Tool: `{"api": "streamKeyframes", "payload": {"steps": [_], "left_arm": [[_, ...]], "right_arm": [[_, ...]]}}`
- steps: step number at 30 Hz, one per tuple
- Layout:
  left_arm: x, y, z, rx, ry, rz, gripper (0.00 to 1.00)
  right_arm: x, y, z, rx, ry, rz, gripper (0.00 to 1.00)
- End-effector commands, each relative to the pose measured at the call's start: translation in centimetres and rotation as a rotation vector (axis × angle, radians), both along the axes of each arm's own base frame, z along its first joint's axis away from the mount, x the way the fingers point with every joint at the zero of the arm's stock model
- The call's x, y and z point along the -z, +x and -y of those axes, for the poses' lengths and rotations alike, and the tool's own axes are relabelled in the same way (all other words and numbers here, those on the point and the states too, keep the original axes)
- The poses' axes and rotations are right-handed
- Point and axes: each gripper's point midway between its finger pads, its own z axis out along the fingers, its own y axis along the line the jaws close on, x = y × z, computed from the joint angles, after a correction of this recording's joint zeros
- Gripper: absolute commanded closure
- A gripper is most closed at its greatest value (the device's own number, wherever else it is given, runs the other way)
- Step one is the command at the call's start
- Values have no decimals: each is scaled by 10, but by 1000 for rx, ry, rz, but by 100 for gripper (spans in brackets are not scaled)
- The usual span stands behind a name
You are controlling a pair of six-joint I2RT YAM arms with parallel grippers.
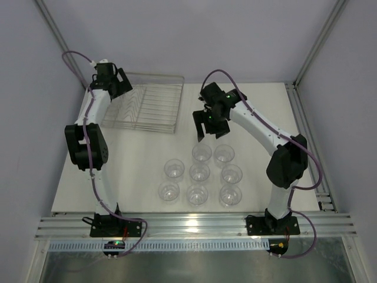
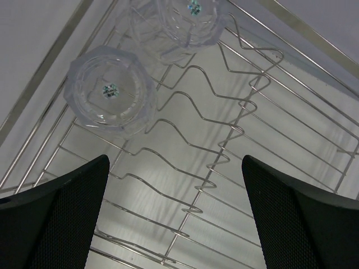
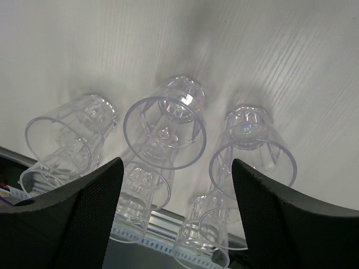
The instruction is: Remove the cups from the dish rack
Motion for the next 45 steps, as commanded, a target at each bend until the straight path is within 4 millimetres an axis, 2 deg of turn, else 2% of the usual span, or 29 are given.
{"api": "streamKeyframes", "payload": {"steps": [1, 2, 7, 10, 13, 14, 17, 18, 19, 20, 26, 28, 31, 34, 45], "left_arm": [[-33, 1, -30, -140, 78, 106, 0], [-30, -2, -37, -173, 104, 98, 0], [-23, -4, -47, -214, 141, 80, 0], [-7, 3, -48, -214, 148, 51, 0], [-2, 11, -49, -221, 143, 65, 0], [8, 14, -48, -218, 143, 55, 0], [11, 27, -48, -224, 129, 64, 0], [25, 28, -49, -228, 132, 33, 0], [23, 32, -50, -240, 131, 43, 0], [31, 35, -52, -247, 134, 34, 0], [36, 51, -62, -309, 154, 91, 1], [41, 52, -64, -330, 149, 92, 4], [34, 53, -66, -362, 141, 120, 12], [30, 54, -67, -379, 124, 158, 13], [3, 43, -71, -441, 100, 211, 0]], "right_arm": [[-38, 3, 0, -19, 35, 94, 19], [-36, 3, 0, -19, 30, 86, 19], [-30, 2, 0, -31, 21, 69, 18], [-32, 4, 1, -35, 16, 81, 15], [-34, 5, 4, -39, 9, 92, 13], [-32, 5, 7, -34, -2, 91, 12], [-29, 5, 12, -35, -16, 79, 11], [-28, 4, 12, -37, -19, 79, 11], [-29, 3, 13, -36, -18, 79, 11], [-29, 5, 15, -30, -17, 81, 11], [-24, 6, 25, -24, -32, 71, 11], [-20, 4, 28, -23, -37, 60, 11], [-19, 6, 31, -17, -34, 56, 11], [-20, 7, 32, -14, -28, 56, 12], [-14, 5, 35, -7, -34, 45, 12]]}}
